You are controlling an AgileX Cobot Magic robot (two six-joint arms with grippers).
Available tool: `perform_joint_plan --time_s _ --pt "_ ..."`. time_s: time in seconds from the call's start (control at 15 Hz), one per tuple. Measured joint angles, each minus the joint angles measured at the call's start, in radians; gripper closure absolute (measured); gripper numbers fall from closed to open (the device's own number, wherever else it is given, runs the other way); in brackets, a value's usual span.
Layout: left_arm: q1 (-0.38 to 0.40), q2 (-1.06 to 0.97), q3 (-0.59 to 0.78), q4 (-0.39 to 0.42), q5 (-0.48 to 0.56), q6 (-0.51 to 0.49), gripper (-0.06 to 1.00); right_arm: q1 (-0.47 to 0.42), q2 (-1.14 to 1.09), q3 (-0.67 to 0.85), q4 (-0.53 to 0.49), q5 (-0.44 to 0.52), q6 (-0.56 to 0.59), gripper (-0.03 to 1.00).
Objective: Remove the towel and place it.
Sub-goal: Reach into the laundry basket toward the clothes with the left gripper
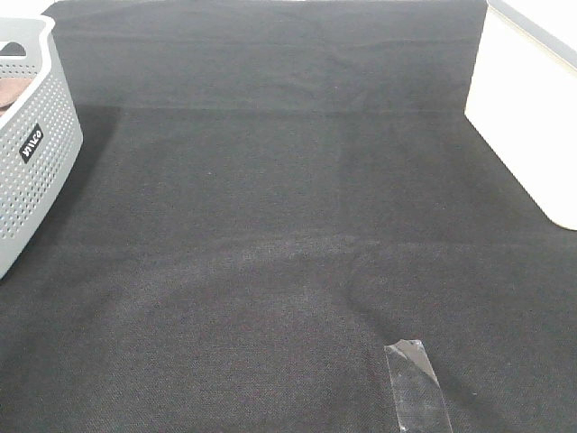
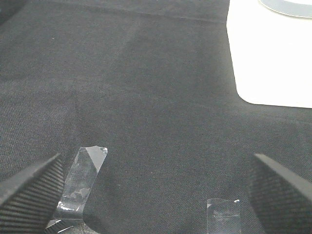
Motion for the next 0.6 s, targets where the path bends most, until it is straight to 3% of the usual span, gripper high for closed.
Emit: perform_joint_plan --time_s 0.27,0.6 --pt "0.0 0.298 -0.198 0.054 0.026 0.185 -0.05 0.0 0.0 0.0 0.0 0.0 0.0 0.01" --pt "0.0 0.666 -0.46 0.291 0.05 0.287 -0.05 0.0 0.0 0.0 0.0 0.0 0.0 0.01"
